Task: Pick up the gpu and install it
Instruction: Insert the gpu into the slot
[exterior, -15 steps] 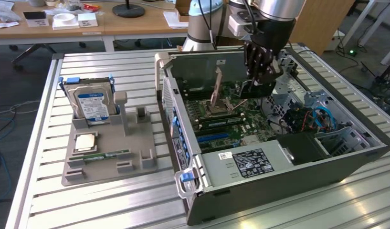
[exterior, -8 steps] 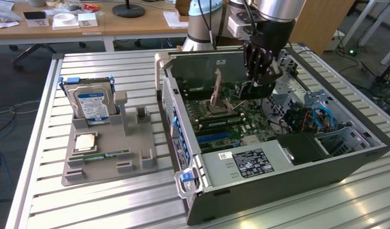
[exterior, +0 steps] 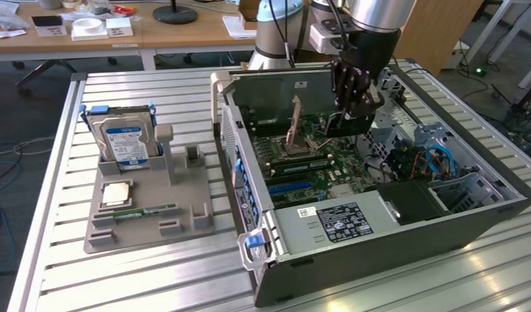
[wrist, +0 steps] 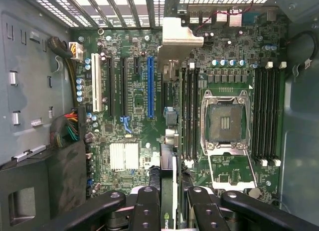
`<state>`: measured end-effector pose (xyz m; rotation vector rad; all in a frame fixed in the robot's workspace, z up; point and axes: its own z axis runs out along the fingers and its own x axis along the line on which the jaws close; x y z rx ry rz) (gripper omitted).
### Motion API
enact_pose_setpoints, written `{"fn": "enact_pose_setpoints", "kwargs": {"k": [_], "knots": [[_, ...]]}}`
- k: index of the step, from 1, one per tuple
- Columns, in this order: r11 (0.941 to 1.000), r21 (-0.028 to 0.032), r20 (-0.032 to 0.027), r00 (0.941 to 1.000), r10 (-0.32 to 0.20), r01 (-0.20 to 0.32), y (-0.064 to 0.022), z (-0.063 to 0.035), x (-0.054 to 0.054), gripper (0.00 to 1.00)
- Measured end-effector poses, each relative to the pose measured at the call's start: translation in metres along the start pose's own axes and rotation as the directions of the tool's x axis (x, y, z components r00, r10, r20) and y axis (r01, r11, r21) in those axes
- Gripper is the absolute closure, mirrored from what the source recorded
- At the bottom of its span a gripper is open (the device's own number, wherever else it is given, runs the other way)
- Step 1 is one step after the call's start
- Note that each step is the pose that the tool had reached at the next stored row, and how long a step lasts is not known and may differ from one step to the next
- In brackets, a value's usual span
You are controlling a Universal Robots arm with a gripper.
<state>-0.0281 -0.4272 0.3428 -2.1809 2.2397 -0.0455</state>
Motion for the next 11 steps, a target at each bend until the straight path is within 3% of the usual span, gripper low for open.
{"fn": "enact_pose_setpoints", "kwargs": {"k": [11], "knots": [[1.0,0.0,-0.0001,1.0,0.0,0.0,0.0002,0.0032,0.0,0.74]]}}
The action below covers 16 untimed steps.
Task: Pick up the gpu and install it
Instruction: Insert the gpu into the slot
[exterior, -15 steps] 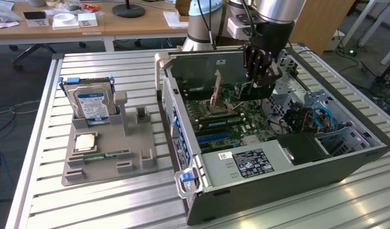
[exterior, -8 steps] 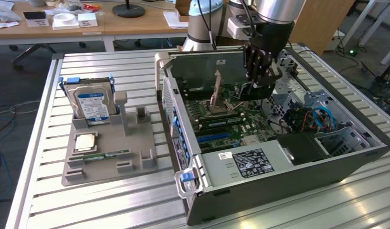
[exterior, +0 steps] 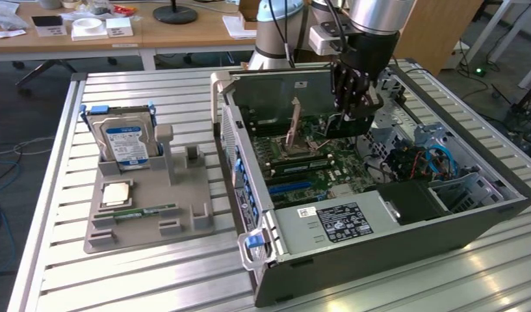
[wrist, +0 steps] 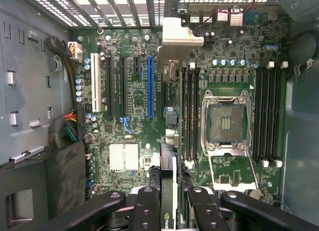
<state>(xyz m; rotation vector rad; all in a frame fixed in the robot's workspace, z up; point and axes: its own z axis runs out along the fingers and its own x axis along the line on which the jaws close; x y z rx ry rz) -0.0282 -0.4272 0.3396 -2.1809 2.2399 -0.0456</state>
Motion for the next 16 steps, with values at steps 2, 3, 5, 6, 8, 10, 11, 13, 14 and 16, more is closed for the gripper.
{"fn": "enact_pose_setpoints", "kwargs": {"k": [2,3,5,6,8,10,11,13,14,16], "knots": [[1.0,0.0,0.0,1.0,0.0,0.0,0.0,0.0,0.0,0.74],[1.0,0.0002,0.0004,1.0,0.0,0.0,0.0,0.0005,0.0,0.74],[1.0,0.0001,0.0002,1.0,0.0,0.0,0.0001,0.0022,0.0,0.74],[1.0,0.0,-0.0001,1.0,0.0,0.0,0.0001,0.0031,0.0,0.74],[1.0,0.0,-0.0003,1.0,0.0,0.0,0.0002,0.0049,0.0,0.74],[1.0,0.0,-0.0008,1.0,0.0,0.0,0.0002,0.0062,0.0,0.74],[1.0,0.0,-0.001,1.0,0.0,0.0,0.0003,0.0069,0.0,0.74],[1.0,0.0,-0.001,1.0,0.0,0.0,0.0003,0.0084,0.0,0.74],[1.0,0.0,-0.001,1.0,0.0,0.0,0.0003,0.0094,0.0,0.74],[1.0,0.0,-0.0013,1.0,0.0,0.0,0.0004,0.01,0.0,0.74]]}}
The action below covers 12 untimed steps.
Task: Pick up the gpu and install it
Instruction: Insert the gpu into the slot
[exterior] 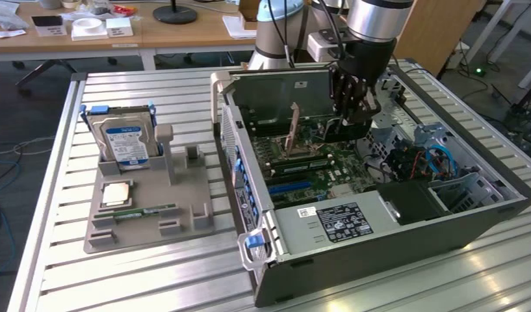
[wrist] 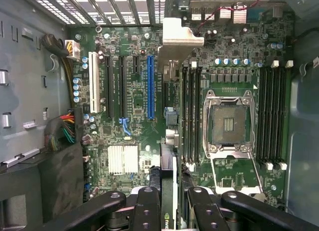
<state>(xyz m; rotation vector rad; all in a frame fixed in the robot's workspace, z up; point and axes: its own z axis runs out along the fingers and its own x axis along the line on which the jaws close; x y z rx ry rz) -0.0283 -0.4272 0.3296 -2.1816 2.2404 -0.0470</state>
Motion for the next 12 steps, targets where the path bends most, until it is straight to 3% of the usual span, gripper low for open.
{"fn": "enact_pose_setpoints", "kwargs": {"k": [12], "knots": [[1.0,0.0001,0.0002,1.0,0.0,0.0,0.0043,0.0005,0.0001,0.74]]}}
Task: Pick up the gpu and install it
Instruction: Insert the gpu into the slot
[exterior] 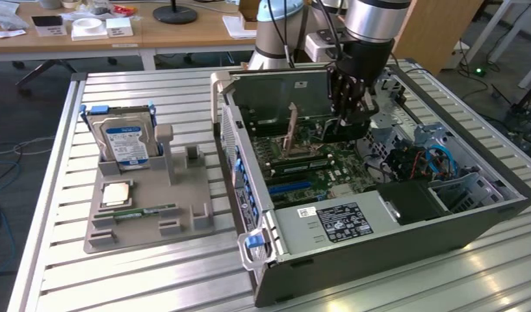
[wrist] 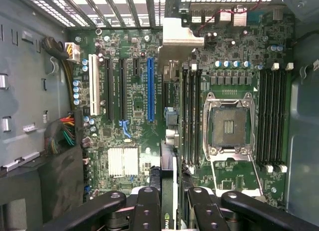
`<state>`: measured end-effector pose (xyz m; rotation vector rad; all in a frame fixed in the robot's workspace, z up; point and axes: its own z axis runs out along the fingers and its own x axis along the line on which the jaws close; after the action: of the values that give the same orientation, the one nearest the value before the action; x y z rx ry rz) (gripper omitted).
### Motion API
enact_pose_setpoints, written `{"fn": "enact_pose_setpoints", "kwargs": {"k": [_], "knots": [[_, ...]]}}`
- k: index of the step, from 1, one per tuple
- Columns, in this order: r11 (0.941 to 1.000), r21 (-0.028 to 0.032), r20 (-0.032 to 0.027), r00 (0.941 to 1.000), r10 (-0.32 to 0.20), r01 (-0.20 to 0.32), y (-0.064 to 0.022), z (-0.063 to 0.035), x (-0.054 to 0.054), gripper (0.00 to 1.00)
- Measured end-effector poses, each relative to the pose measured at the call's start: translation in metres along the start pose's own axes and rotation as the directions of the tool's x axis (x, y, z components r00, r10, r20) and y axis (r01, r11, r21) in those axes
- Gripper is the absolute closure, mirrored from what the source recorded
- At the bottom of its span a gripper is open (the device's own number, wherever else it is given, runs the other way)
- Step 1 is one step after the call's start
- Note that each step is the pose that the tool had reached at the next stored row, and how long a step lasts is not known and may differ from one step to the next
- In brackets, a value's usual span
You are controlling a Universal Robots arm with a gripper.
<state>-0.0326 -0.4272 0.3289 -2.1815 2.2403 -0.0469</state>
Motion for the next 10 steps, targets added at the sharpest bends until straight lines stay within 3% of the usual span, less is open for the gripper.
{"fn": "enact_pose_setpoints", "kwargs": {"k": [10], "knots": [[1.0,0.0001,-0.0001,1.0,0.0,0.0,0.0018,0.0036,0.0,0.74]]}}
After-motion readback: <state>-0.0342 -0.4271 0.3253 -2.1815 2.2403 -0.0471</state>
